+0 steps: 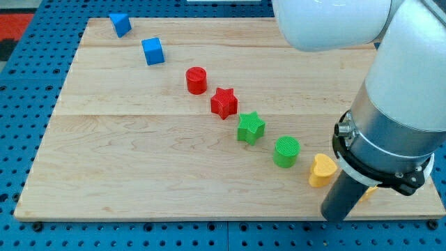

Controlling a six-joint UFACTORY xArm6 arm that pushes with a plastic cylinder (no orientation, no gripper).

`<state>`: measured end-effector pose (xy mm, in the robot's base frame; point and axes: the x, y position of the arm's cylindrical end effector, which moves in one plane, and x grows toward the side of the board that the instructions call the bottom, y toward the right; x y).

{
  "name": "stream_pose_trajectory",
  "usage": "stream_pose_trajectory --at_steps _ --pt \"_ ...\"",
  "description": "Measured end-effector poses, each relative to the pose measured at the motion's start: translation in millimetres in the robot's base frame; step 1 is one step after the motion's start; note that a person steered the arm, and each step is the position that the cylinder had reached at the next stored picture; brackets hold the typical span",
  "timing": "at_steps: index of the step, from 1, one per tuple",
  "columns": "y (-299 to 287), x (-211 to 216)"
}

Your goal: Point your arm at yellow hexagon

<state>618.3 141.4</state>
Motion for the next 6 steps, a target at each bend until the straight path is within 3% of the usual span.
stream_pose_trajectory --at_steps 4,5,6 --pt "-0.4 -0.3" --pt "17.9 -0.3" --pt "79.9 -7.1"
